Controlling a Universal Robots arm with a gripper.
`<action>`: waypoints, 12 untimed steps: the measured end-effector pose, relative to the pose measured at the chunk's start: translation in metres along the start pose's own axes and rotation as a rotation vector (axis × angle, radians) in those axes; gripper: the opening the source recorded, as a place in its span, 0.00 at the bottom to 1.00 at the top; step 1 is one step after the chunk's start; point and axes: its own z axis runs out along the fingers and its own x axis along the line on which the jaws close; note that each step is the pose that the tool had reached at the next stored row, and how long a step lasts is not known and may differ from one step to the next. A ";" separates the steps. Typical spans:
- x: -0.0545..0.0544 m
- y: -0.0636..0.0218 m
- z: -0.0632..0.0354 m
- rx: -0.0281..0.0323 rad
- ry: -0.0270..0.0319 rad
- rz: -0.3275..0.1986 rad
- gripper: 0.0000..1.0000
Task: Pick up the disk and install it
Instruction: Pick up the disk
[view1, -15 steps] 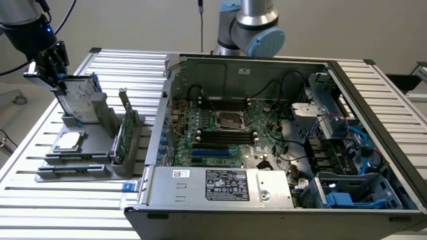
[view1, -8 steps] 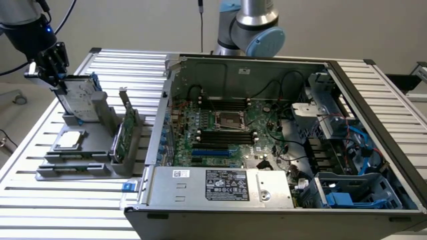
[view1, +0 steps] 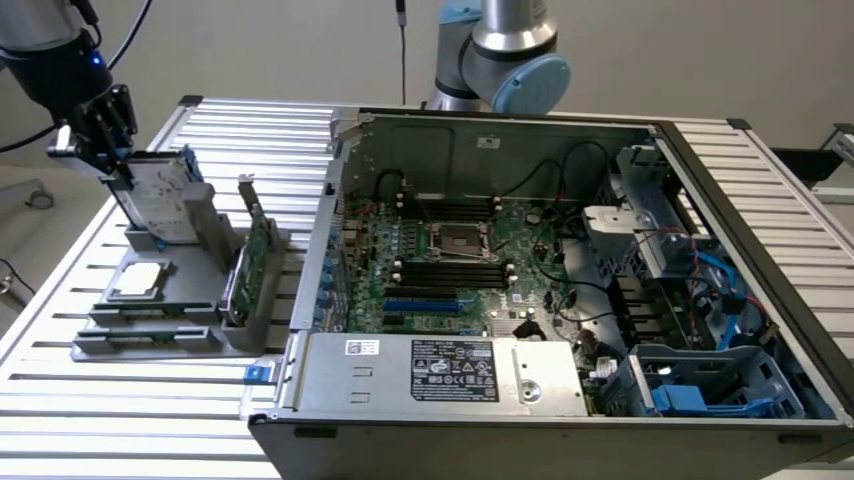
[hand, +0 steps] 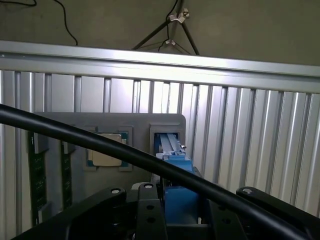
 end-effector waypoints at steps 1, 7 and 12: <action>0.000 0.0000 0.0000 0.0001 0.0000 0.000 0.33; 0.001 0.0001 0.0000 0.0001 -0.0001 0.000 0.33; 0.004 0.0002 -0.0001 0.0001 -0.0001 0.000 0.33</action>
